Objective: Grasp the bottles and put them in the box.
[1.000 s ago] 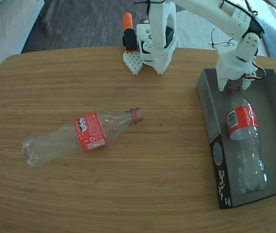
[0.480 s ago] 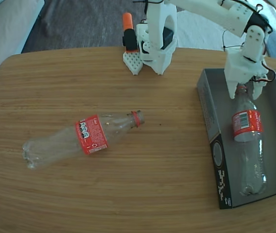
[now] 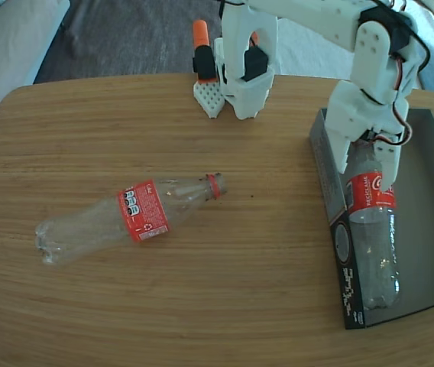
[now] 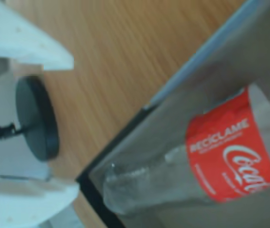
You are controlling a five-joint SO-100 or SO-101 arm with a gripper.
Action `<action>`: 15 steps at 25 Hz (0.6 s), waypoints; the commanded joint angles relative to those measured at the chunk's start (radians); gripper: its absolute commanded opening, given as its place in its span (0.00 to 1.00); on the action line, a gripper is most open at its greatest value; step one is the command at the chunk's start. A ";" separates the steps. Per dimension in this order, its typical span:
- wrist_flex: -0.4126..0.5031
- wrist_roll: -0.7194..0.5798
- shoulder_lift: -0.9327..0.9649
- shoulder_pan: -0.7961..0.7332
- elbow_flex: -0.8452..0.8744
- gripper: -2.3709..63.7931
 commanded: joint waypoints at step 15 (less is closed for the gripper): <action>0.003 0.224 0.443 0.304 0.431 0.45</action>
